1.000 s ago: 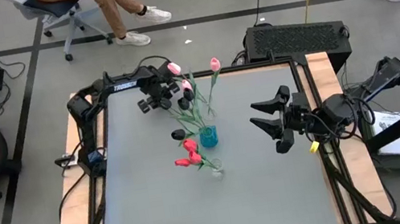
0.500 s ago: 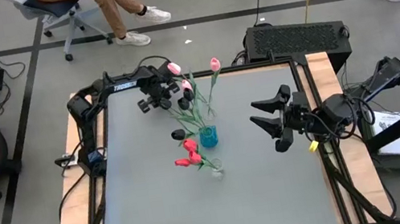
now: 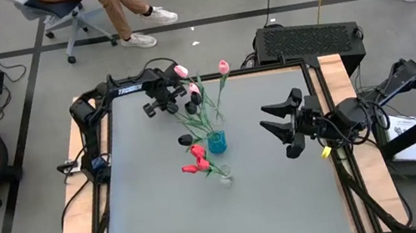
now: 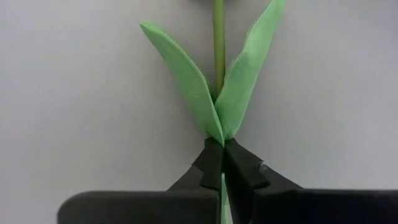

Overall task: Sort flowers into vase by color
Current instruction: Put the red tulip into the bottom transparent vase

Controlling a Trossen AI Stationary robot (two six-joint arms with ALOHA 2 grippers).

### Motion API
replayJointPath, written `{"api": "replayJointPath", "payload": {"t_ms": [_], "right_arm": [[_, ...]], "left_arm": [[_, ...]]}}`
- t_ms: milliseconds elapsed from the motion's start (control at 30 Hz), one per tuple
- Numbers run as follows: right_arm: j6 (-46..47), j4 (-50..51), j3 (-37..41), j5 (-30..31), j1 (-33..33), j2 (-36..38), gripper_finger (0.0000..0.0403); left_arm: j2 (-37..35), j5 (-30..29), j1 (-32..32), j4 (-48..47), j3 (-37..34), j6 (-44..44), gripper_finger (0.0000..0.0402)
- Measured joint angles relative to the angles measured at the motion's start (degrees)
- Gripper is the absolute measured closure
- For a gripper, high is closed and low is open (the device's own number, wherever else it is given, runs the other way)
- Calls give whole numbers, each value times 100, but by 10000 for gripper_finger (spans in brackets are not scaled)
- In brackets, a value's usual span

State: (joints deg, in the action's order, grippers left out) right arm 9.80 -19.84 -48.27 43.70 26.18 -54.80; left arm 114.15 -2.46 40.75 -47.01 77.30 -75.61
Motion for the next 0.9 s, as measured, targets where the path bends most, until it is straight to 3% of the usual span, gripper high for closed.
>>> {"api": "replayJointPath", "payload": {"t_ms": [900], "right_arm": [[-304,207,2,7,2,-1,184]], "left_arm": [[-314,-171,0,-360,-7,287,397]]}}
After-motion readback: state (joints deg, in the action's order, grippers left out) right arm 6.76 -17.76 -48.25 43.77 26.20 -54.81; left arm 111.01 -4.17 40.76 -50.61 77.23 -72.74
